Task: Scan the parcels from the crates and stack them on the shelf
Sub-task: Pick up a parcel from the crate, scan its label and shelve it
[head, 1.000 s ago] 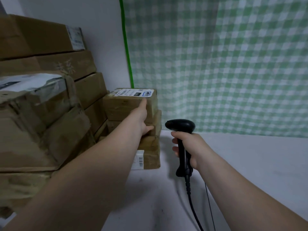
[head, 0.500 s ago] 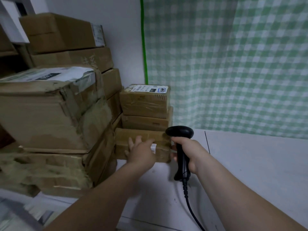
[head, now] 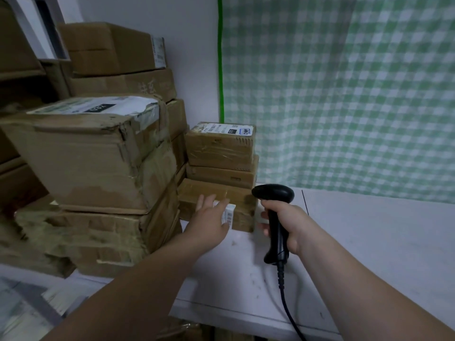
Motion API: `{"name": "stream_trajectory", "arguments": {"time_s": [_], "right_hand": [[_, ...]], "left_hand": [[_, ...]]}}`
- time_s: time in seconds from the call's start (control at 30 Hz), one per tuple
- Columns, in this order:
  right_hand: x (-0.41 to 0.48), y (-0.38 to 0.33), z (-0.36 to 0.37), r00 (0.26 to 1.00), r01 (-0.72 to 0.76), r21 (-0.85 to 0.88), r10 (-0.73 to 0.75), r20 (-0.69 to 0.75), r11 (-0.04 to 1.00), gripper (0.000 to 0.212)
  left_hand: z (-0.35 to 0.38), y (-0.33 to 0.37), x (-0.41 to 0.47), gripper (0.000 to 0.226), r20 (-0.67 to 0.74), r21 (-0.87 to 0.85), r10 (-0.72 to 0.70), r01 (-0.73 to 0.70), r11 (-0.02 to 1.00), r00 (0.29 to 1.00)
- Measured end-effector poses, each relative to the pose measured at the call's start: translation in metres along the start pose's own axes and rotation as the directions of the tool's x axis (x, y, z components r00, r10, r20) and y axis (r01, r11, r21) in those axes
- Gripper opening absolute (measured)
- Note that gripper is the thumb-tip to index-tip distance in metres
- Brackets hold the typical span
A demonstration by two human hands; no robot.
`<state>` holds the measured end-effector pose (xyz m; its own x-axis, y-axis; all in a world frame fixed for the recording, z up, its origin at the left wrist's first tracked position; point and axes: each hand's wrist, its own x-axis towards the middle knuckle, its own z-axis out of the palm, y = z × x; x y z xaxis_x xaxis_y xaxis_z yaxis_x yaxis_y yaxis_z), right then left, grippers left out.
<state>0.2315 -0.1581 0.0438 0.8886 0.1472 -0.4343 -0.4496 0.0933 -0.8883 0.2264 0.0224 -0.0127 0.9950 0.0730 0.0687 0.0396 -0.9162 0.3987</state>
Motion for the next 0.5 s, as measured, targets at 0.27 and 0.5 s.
{"name": "stream_trajectory", "arguments": {"time_s": [0.27, 0.5], "right_hand": [[-0.059, 0.033, -0.009, 0.999, 0.030, -0.050, -0.029, 0.027, 0.998, 0.013], [-0.122, 0.092, -0.009, 0.992, 0.000, -0.173, 0.022, 0.123, 0.985, 0.012]], "left_hand": [[-0.006, 0.023, -0.069, 0.042, 0.031, -0.065, 0.160, -0.158, 0.985, 0.987], [0.014, -0.009, -0.166, 0.017, 0.292, 0.043, 0.080, -0.097, 0.994, 0.953]]}}
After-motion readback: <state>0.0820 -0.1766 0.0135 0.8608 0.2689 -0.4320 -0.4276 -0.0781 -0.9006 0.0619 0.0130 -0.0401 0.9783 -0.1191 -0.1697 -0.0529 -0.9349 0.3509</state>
